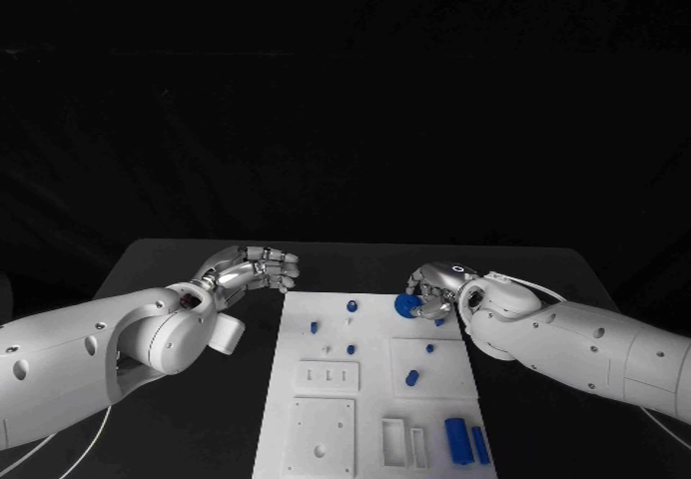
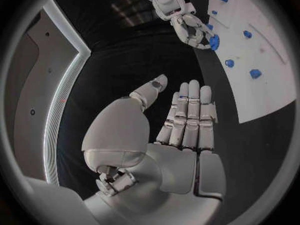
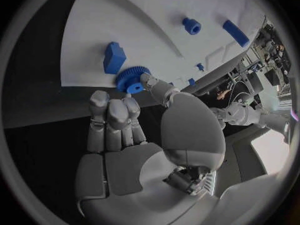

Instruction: Assemble the parts on the task board

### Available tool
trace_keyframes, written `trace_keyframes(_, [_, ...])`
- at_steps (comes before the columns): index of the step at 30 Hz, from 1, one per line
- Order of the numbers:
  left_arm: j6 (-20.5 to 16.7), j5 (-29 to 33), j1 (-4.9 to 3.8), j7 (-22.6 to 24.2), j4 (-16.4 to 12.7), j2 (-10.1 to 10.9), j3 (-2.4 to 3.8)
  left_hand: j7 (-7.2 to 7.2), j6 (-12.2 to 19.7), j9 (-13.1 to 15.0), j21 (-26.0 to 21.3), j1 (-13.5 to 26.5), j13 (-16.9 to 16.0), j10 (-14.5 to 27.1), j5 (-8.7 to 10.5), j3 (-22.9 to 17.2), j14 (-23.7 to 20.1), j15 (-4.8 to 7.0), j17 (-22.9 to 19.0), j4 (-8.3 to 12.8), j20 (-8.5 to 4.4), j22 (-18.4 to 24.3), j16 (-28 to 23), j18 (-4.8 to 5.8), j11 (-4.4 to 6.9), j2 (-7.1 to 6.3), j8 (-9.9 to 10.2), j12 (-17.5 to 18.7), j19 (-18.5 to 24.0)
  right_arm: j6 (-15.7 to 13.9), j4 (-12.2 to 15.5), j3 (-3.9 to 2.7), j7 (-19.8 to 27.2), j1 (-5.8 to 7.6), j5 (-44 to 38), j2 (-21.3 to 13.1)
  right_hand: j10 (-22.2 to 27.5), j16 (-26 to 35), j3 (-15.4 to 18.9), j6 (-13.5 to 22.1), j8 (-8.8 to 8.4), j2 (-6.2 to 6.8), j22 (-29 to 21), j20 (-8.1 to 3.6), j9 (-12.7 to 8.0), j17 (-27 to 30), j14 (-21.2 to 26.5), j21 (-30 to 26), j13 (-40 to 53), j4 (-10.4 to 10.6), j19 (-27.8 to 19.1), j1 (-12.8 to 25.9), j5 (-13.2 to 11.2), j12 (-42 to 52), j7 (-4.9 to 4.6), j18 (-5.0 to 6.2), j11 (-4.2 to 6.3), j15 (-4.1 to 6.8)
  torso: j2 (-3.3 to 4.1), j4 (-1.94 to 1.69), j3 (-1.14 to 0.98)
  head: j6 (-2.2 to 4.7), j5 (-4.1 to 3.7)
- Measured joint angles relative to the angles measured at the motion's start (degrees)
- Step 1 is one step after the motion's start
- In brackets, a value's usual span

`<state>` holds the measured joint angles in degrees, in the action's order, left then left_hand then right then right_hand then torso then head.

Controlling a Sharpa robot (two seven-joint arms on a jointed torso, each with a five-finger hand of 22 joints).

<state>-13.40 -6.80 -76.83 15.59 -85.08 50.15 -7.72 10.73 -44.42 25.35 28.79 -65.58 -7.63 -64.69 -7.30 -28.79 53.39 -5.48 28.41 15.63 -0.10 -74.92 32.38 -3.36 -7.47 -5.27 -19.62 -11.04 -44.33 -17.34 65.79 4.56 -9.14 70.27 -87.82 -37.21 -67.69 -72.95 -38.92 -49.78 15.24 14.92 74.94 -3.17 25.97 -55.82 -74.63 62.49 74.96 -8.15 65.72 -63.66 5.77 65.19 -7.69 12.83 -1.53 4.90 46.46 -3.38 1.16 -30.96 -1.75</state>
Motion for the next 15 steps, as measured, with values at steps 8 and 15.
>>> trace_keyframes(8, [0.04, 0.00, 0.00, -0.01, 0.07, -0.04, 0.00, 0.00, 0.00, -0.05, 0.00, 0.00, -0.05, 0.00, 0.00, 0.00, 0.00, 0.00, 0.02, 0.00, 0.00, 0.00, 0.00, 0.02, 0.00, 0.00, 0.00, 0.00, 0.00, -0.22, -0.06, -0.06, 0.08, -0.15, -0.05, 0.26, -0.20, 0.00, 0.00, -0.11, 0.01, -0.24, 0.00, 0.01, 0.04, -0.23, -0.02, 0.35, 0.00, 0.00, -0.01, 0.24, -0.22, 0.38, -0.04, -0.01, 0.20, 0.00, 0.01, 0.03, -0.02, -0.10, 0.03])
trace_keyframes(15, [0.07, 0.00, 0.00, -0.04, 0.14, -0.04, 0.00, 0.00, 0.00, -0.05, 0.00, 0.00, -0.04, 0.00, 0.00, 0.00, 0.00, 0.00, 0.05, 0.00, 0.00, 0.01, 0.00, 0.25, 0.00, 0.00, 0.00, 0.00, 0.00, -0.64, -0.08, -0.08, 0.05, -0.30, -0.64, 0.44, -0.20, 0.00, 0.27, -0.36, 0.43, -0.14, 0.00, -0.19, -0.02, -0.41, -0.02, 0.59, -0.01, 0.07, -0.24, 0.92, -0.22, 0.60, 0.21, -0.19, 0.21, 0.00, 0.03, 0.03, -0.02, -0.32, 0.05])
